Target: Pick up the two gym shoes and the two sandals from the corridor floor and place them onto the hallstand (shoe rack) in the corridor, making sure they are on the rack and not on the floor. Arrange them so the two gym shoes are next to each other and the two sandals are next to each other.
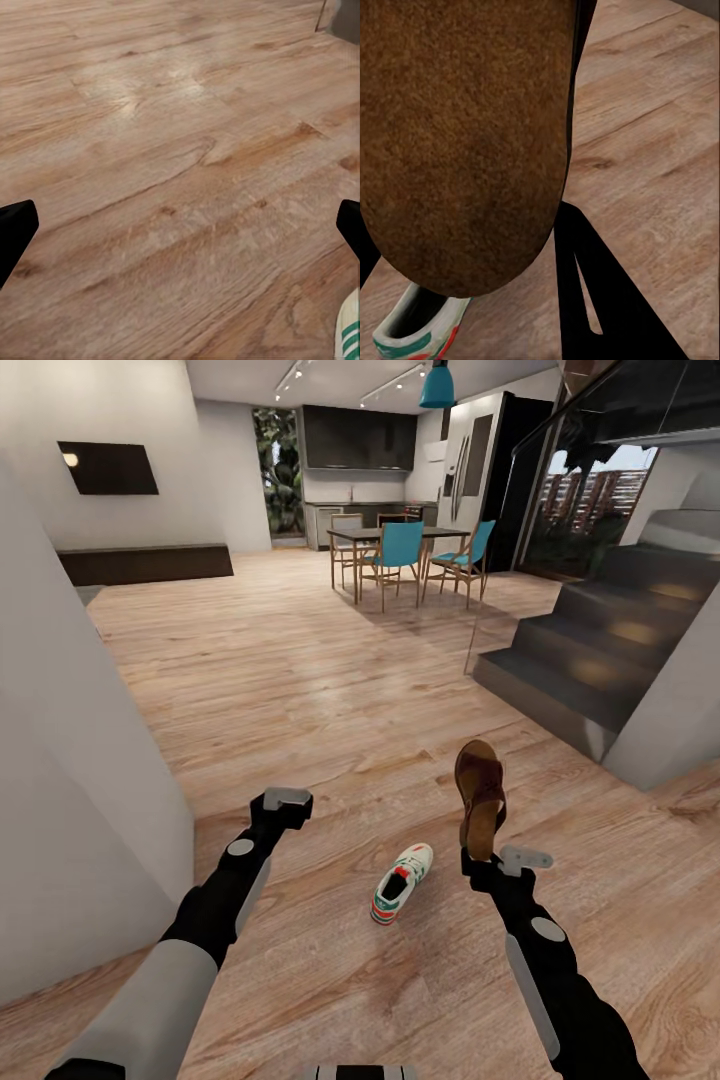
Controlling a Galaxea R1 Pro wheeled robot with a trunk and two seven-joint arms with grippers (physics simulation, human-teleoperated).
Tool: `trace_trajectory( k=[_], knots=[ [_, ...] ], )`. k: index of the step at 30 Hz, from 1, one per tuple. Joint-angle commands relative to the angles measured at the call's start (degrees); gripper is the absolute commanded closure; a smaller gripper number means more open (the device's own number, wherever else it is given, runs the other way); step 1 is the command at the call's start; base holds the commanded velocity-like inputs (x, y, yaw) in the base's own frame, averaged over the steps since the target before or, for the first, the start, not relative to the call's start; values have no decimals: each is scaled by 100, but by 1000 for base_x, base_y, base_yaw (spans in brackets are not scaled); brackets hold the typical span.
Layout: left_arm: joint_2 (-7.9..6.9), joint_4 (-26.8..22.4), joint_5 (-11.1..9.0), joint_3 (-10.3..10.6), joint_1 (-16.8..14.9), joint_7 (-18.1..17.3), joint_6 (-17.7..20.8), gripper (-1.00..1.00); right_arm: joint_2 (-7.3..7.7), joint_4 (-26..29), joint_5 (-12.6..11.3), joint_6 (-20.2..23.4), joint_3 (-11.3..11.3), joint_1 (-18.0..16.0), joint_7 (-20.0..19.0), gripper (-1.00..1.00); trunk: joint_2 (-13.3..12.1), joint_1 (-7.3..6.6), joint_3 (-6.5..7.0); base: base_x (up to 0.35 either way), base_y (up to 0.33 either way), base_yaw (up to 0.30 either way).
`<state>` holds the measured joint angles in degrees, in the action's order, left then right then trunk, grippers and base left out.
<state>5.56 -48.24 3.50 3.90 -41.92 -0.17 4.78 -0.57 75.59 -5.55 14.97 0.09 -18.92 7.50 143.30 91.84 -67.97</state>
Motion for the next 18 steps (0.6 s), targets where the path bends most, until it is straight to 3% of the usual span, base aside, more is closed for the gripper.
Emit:
trace_trajectory(
  k=[1, 4, 13, 18],
  knots=[
    [3, -7, 34, 2, -1, -3, 32, -100, 1, 6, -79, 46, 1, -2, 34, 100, 2, -1, -5, 0, 0, 0],
    [11, -2, 23, 5, 1, -8, 32, -100, -4, 1, -85, 71, 0, -4, 26, 100, 2, -1, -5, 0, 0, 0],
    [-153, 3, 20, -3, 224, 9, 194, -100, 12, 72, -65, 0, -45, -1, 32, 100, 2, -1, -5, 5, 0, -4],
    [-159, 133, 20, -3, 278, 9, 191, -100, 13, 235, -64, -2, -44, -5, 33, 100, 2, -1, -5, 98, 33, -180]
  ],
)
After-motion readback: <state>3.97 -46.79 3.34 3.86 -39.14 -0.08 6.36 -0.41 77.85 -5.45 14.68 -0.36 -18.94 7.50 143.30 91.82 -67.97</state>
